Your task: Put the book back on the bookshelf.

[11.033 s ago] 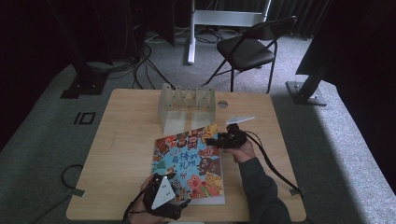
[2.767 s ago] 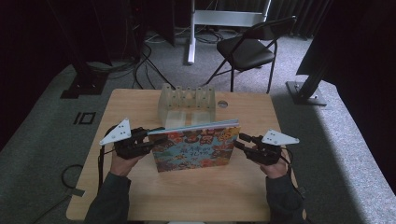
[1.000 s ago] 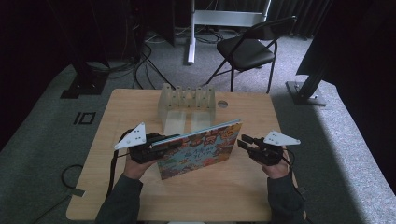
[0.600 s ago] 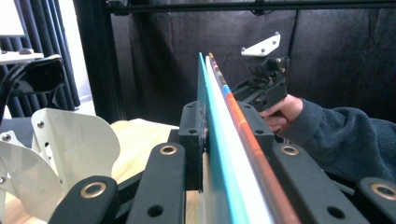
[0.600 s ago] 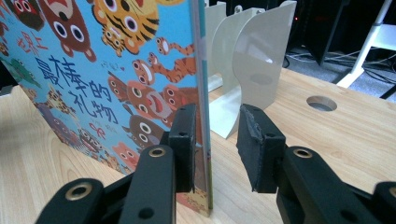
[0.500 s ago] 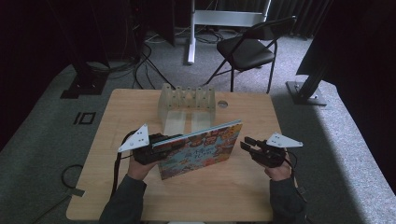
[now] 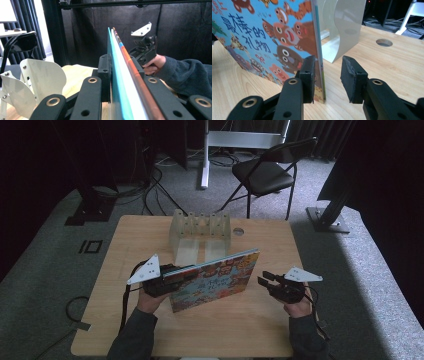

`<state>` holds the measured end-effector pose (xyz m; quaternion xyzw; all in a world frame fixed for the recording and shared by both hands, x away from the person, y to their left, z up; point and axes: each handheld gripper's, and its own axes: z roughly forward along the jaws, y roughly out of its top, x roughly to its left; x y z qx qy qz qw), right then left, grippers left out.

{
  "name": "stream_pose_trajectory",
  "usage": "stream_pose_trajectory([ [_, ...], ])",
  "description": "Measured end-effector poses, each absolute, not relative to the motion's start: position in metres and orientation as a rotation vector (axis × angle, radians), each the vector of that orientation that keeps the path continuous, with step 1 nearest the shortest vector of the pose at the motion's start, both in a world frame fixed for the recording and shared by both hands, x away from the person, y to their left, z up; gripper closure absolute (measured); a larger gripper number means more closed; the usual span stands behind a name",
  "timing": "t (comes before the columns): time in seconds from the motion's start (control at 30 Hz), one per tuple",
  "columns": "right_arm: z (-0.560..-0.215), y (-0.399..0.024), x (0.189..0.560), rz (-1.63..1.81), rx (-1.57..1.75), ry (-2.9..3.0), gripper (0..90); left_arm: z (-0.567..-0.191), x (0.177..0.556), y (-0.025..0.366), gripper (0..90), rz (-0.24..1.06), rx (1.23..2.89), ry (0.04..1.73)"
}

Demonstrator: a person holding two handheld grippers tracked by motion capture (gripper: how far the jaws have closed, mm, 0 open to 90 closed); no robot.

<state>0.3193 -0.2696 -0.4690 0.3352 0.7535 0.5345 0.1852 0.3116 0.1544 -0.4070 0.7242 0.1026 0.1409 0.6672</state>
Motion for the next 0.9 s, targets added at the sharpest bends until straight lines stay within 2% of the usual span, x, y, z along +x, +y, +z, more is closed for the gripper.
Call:
stream_pose_trajectory([
  [0.23, -0.48, -0.272, 0.318, 1.467, 0.984, 2.127, 61.6, -0.407, 0.313, 0.155, 80.0, 0.313, 1.63, 0.244],
  [0.9, -0.511, -0.289, 0.323, 1.344, 1.174, 2.113, 47.7, -0.407, 0.308, 0.153, 80.4, 0.339, 1.629, 0.274],
])
